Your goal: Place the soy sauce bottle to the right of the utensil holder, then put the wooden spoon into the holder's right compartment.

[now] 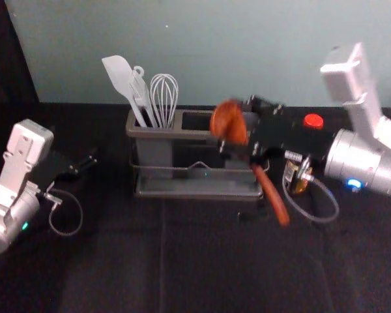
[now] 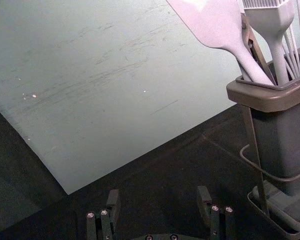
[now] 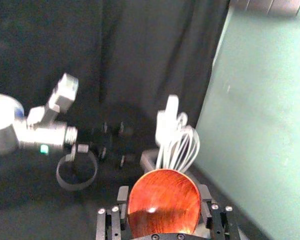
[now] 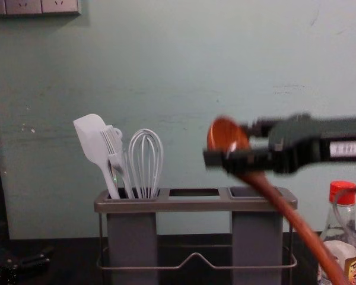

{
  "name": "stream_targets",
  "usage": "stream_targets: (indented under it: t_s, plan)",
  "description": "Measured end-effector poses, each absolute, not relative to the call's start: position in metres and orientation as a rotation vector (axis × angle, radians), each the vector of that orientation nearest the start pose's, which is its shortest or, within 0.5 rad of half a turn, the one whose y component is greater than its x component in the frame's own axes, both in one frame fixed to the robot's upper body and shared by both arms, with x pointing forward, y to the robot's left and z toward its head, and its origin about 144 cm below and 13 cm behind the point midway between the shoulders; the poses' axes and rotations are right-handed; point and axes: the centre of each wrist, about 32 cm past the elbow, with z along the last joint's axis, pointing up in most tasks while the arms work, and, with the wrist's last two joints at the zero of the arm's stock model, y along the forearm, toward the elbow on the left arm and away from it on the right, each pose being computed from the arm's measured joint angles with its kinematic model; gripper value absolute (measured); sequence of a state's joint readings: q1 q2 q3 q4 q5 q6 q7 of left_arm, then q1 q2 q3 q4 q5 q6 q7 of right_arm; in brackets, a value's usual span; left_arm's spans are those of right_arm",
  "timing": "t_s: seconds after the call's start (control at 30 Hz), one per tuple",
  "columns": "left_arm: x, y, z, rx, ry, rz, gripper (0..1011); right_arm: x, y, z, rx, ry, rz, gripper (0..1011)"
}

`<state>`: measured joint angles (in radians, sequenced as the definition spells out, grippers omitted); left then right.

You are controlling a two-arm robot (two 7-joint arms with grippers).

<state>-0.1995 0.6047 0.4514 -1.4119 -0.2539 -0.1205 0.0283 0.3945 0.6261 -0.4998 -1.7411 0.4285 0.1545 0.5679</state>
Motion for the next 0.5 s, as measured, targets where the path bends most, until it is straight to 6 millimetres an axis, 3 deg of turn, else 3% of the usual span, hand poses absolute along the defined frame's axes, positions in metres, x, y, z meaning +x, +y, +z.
stream_targets:
  t_s: [0.23, 0.5]
  plan:
    - [0.489, 0.310, 1.140, 0.304, -0.285, 1.248, 1005, 0.513, -0.251, 1.292, -0.019, -0.328, -0.526, 842]
    - [0.489, 0.310, 1.140, 0.304, -0.285, 1.248, 1005, 0.537, -0.254, 1.299, 0.081, -0.377, -0.492, 842]
